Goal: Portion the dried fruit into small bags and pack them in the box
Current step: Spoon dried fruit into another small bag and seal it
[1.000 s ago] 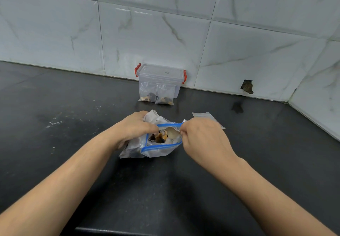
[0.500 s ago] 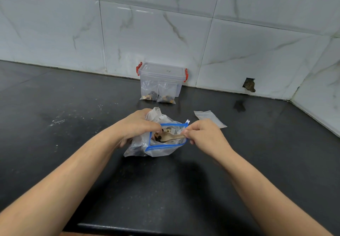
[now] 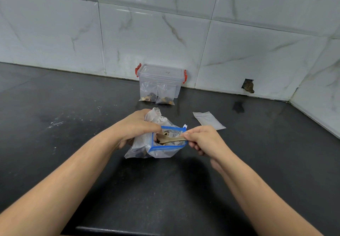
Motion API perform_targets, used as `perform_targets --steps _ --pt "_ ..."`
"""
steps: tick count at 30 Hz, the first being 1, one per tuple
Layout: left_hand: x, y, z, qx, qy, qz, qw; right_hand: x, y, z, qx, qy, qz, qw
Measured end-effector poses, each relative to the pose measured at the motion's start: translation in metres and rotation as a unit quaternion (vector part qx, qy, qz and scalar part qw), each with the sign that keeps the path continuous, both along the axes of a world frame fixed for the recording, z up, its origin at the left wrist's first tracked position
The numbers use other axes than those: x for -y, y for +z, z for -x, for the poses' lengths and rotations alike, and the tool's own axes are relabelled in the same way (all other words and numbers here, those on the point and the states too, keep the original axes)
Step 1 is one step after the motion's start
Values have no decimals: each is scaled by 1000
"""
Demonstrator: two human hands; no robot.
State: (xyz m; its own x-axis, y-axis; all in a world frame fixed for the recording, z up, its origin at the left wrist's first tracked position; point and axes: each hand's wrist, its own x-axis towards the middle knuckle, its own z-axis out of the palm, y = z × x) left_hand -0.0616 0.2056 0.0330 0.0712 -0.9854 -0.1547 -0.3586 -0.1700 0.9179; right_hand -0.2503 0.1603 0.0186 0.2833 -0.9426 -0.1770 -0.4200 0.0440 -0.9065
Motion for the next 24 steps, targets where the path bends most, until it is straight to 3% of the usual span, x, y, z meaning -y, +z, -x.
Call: perform_targets --steps 4,10,24 --pt "-2 0 -4 31 3 -2 1000 5 2 12 22 -5 -8 1000" --pt "-2 -2 -5 29 6 9 1000 6 10 23 -13 11 46 999" --pt "-3 -7 -11 60 21 63 996 6 36 50 -60 49 65 995"
